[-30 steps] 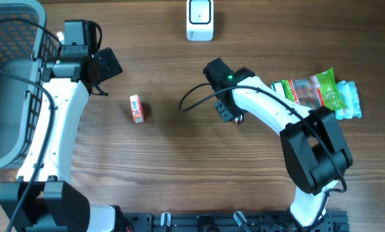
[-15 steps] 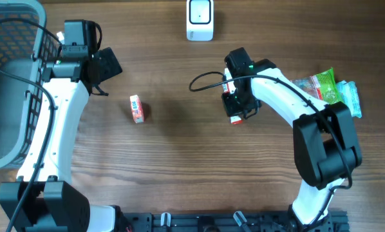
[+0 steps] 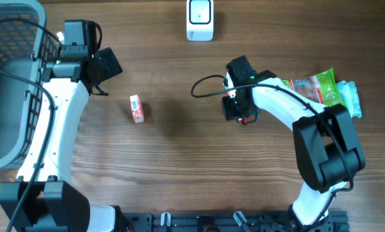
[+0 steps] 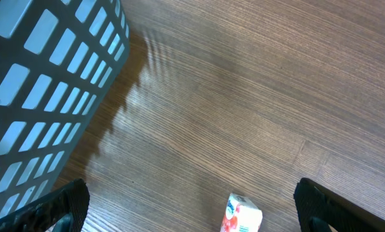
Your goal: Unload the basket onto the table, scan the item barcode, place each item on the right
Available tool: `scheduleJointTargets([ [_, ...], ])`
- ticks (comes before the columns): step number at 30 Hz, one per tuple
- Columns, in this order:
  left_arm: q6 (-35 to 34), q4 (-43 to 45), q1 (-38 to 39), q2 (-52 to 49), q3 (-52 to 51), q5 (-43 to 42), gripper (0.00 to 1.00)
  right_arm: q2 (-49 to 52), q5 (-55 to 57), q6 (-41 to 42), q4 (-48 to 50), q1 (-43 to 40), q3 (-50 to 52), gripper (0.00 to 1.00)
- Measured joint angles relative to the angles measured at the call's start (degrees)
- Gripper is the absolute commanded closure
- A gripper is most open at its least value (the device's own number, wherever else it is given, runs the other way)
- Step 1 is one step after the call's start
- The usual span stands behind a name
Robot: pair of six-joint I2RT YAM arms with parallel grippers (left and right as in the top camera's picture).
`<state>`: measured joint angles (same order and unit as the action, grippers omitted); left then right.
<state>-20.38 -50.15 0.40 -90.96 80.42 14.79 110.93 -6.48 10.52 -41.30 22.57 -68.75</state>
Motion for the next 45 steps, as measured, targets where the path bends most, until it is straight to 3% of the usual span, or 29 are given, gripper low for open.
scheduleJointTargets([
  [5, 0.00, 0.00, 0.00, 0.00, 0.00, -0.02, 0.00, -5.25, -0.20, -1.64, -4.79, -0.02, -1.57, 0.90],
  [11, 0.00, 0.00, 0.00, 0.00, 0.00, -0.02, 0.00, -13.00, -0.33, -1.55, -3.30, -1.03, -3.39, 0.88],
  [33, 0.00, 0.00, 0.00, 0.00, 0.00, 0.00, 0.00, 2.36, 1.68, 0.96, -3.30, -1.14, -3.52, 0.95],
  [36, 0.00, 0.02, 0.00, 0.00, 0.00, 0.00, 0.00, 1.68, -2.21, -0.83, -5.05, -1.16, -3.52, 0.83],
  [37, 0.00, 0.00, 0.00, 0.00, 0.00, 0.00, 0.00, 0.66, -2.71, -1.44, -5.95, -1.33, -3.52, 0.69],
  [40, 0.00, 0.02, 0.00, 0.00, 0.00, -0.02, 0.00, -5.57, -2.89, -2.86, -8.24, -3.06, -3.74, 0.50],
  [42, 0.00, 0.00, 0.00, 0.00, 0.00, -0.02, 0.00, -9.79, -3.72, -5.84, -10.34, -5.95, -4.52, 0.47],
  [45, 0.00, 0.00, 0.00, 0.00, 0.00, 0.00, 0.00, -11.23, -7.08, -11.28, -12.83, -10.82, -4.98, 0.50],
])
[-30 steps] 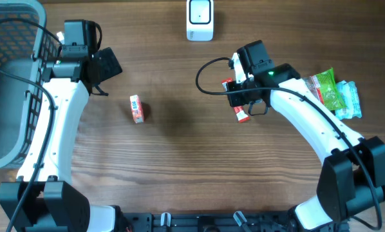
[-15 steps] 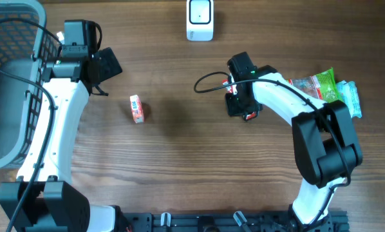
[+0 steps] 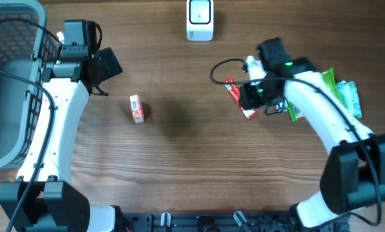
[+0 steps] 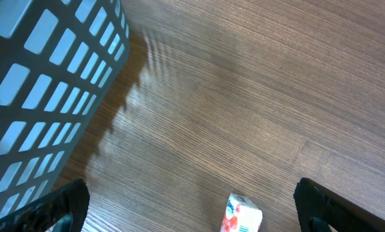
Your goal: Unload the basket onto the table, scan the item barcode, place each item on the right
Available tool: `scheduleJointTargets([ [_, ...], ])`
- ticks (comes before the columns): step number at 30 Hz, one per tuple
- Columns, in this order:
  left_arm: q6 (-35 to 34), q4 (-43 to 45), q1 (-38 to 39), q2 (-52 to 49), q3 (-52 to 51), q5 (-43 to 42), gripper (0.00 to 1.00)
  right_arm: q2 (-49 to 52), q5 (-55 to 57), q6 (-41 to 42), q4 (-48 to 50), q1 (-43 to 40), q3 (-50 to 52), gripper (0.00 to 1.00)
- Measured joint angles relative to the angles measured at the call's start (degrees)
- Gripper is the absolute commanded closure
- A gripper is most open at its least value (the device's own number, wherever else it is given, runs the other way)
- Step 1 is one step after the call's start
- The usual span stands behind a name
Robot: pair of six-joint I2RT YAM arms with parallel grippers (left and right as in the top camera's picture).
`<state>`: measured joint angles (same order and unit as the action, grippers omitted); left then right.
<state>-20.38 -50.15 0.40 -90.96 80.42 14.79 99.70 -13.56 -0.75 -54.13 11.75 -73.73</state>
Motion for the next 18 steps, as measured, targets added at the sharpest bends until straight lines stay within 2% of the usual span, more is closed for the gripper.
scheduleJointTargets([
  [4, 0.00, 0.00, 0.00, 0.00, 0.00, -0.02, 0.00, 1.25, -1.84, -3.69, 2.82, -4.68, 2.23, 0.52],
  [6, 0.00, 0.00, 0.00, 0.00, 0.00, -0.02, 0.00, 2.29, -2.14, -4.87, 6.71, -4.87, 4.48, 0.66],
  [11, 0.00, 0.00, 0.00, 0.00, 0.00, 0.00, 0.00, 4.20, -2.51, -6.01, 17.92, -4.68, 10.38, 0.65],
  [18, 0.00, 0.00, 0.00, 0.00, 0.00, -0.02, 0.00, 5.09, -2.54, -5.03, 23.34, -4.68, 14.34, 0.66],
])
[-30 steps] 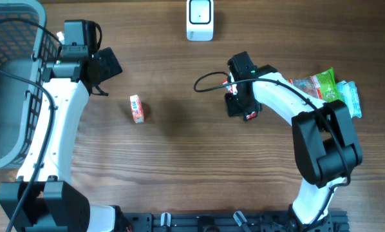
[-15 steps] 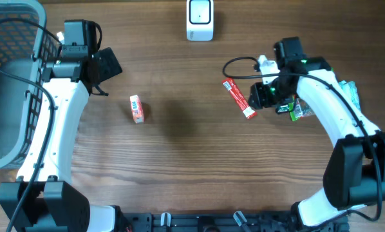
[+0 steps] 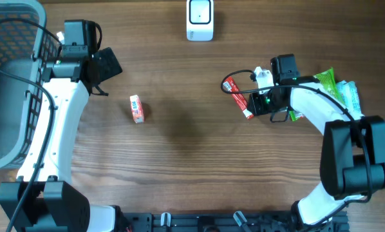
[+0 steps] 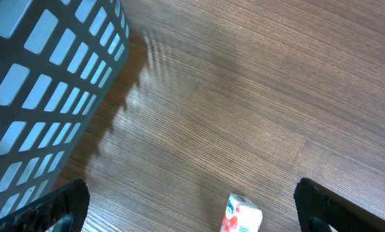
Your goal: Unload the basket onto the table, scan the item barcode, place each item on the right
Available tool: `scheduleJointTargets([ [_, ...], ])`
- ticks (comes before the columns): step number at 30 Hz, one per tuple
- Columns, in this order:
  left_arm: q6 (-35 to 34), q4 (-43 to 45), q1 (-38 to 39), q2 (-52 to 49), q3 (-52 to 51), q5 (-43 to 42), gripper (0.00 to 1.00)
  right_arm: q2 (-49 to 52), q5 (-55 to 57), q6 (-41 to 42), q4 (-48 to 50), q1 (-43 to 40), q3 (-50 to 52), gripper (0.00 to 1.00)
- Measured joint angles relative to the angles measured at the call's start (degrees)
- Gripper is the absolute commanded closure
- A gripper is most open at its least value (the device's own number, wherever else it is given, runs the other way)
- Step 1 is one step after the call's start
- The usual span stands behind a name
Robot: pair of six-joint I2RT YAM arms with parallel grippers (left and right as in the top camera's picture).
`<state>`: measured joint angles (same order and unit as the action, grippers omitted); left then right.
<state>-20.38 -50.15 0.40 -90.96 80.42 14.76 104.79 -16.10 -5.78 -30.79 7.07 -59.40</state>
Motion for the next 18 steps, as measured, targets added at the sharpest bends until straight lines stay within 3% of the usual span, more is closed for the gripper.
scheduleJointTargets([
  [7, 0.00, 0.00, 0.00, 0.00, 0.00, 0.02, 0.00, 0.02, -0.79, 2.08, 1.38, 0.00, 1.09, 0.70],
  [13, 0.00, 0.00, 0.00, 0.00, 0.00, 0.00, 0.00, 0.02, -1.46, 4.00, 0.07, 0.00, 0.92, 0.61],
  [18, 0.00, 0.00, 0.00, 0.00, 0.00, 0.00, 0.00, 0.00, -1.70, 4.31, -0.33, 0.00, 0.83, 0.64],
])
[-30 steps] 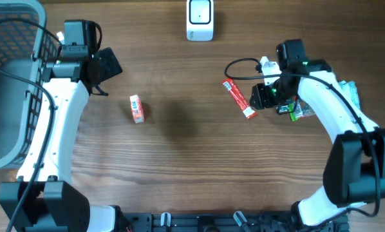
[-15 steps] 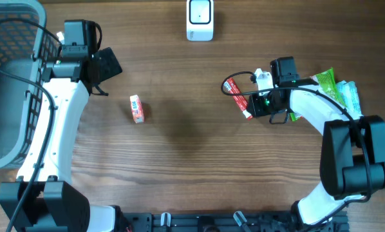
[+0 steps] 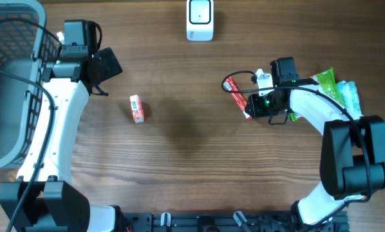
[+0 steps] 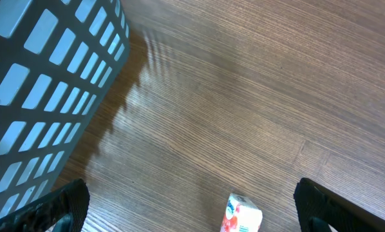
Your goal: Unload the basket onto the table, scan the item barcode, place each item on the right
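Note:
The white barcode scanner (image 3: 199, 19) stands at the far middle of the table. My right gripper (image 3: 255, 105) is shut on the lower end of a red packet (image 3: 235, 93), which sticks out to the left and up, right of and below the scanner. A small orange-and-white carton (image 3: 136, 108) lies left of centre; its top end (image 4: 241, 216) shows at the bottom edge of the left wrist view. My left gripper (image 3: 106, 67) (image 4: 191, 209) hangs open above and left of the carton, holding nothing.
A grey slatted basket (image 3: 6, 96) (image 4: 44, 77) fills the left side. A green snack bag (image 3: 324, 87) and a teal packet (image 3: 350, 96) lie at the right, behind the right arm. Wood table all around.
At first my right gripper was low over the table at centre right, with only a bit of red showing under it. Then it held the red packet up, further right and nearer the scanner. It has since settled slightly right, packet pointing left. The left arm and carton never moved.

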Available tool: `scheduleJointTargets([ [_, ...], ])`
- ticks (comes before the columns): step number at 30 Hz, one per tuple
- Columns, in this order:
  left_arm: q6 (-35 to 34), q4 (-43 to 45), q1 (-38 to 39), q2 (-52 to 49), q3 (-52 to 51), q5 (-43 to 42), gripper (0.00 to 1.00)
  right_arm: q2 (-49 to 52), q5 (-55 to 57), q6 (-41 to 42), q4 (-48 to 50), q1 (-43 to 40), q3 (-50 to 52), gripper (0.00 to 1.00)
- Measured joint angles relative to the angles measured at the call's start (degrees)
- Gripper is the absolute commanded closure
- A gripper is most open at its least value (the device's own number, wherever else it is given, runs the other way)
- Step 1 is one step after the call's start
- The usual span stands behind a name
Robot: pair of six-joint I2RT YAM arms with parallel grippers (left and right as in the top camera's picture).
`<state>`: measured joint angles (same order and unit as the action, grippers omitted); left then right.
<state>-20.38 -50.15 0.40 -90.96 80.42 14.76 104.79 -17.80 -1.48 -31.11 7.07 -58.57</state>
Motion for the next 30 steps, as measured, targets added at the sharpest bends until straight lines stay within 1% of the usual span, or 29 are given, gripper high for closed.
scheduleJointTargets([
  [5, 0.00, 0.00, 0.00, 0.00, 0.00, 0.02, 0.00, 0.00, 0.00, 0.79, -0.15, 0.00, 0.00, 0.64],
  [7, 0.00, 0.00, 0.00, 0.00, 0.00, 0.02, 0.00, 0.00, 0.00, 1.25, -0.09, 0.00, 0.04, 0.67],
  [11, 0.00, 0.00, 0.00, 0.00, 0.00, 0.00, 0.00, -0.17, 0.09, 1.64, 1.90, 0.24, 1.05, 0.69],
  [14, 0.00, 0.00, 0.00, 0.00, 0.00, 0.02, 0.00, -1.01, 3.08, 2.32, 3.34, 1.64, 2.10, 0.71],
  [16, 0.00, 0.00, 0.00, 0.00, 0.00, 0.02, 0.00, -1.18, 4.61, 2.56, 3.43, 2.25, 2.19, 0.78],
  [18, 0.00, 0.00, 0.00, 0.00, 0.00, 0.00, 0.00, -1.20, 5.90, 3.15, 3.52, 2.56, 2.19, 0.88],
  [20, 0.00, 0.00, 0.00, 0.00, 0.00, 0.02, 0.00, -1.22, 6.05, 3.61, 3.58, 2.69, 2.19, 0.96],
  [26, 0.00, 0.00, 0.00, 0.00, 0.00, 0.00, 0.00, -2.12, 6.75, 3.61, 0.24, 2.75, 1.42, 0.96],
  [30, 0.00, 0.02, 0.00, 0.00, 0.00, 0.00, 0.00, -8.87, 7.54, 3.13, -2.25, 2.75, 1.42, 0.96],
])
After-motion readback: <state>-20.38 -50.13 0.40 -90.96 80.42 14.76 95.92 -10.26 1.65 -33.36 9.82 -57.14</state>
